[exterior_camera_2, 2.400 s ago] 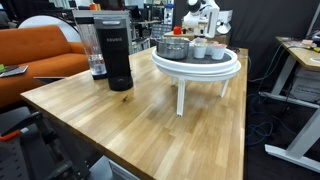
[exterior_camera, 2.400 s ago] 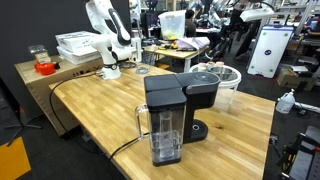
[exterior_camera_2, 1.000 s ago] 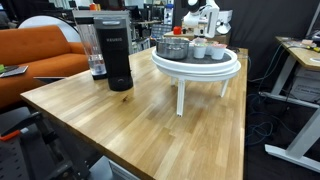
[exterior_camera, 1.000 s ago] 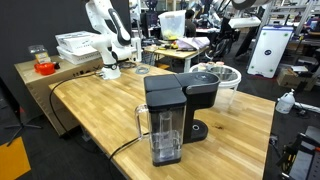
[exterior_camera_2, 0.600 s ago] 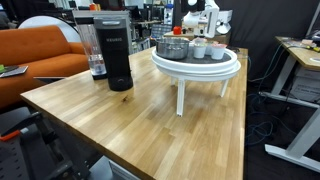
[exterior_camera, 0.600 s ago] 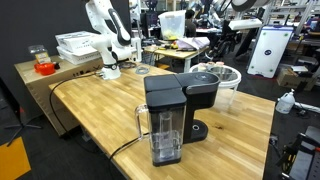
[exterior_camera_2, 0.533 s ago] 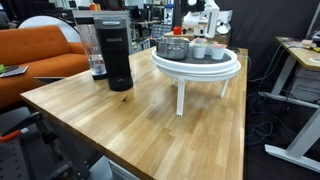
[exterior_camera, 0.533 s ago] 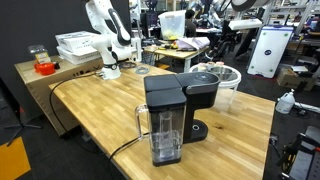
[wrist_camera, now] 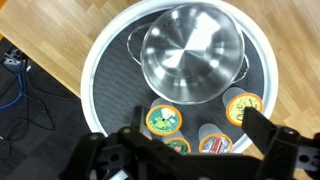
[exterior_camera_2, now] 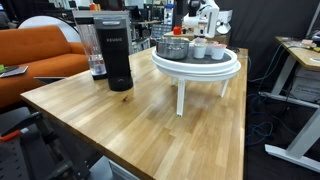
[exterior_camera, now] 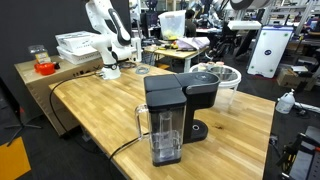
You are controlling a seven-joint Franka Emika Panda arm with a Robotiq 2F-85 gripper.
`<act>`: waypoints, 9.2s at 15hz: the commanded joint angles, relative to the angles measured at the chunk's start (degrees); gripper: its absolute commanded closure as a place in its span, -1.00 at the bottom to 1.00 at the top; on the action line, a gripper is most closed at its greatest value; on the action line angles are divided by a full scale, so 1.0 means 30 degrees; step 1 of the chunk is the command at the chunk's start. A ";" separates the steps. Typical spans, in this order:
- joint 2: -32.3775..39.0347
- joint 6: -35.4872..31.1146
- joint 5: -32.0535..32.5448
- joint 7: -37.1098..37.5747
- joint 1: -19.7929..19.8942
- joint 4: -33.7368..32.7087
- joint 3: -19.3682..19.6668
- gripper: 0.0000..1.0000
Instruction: Put the white object into the silver pot.
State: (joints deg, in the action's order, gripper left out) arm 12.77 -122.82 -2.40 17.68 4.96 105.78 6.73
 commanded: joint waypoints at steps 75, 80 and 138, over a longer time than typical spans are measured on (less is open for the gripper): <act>0.5318 0.0788 0.0563 -0.2270 0.0668 -0.5245 0.0343 0.45; 0.4201 0.0524 0.0662 -0.2268 0.0625 -0.4563 0.0427 0.45; -0.4466 0.1879 -0.0976 -0.5046 0.0850 0.3676 0.0262 -1.00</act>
State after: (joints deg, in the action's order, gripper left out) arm 5.56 -117.83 -3.39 4.22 6.39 111.43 6.99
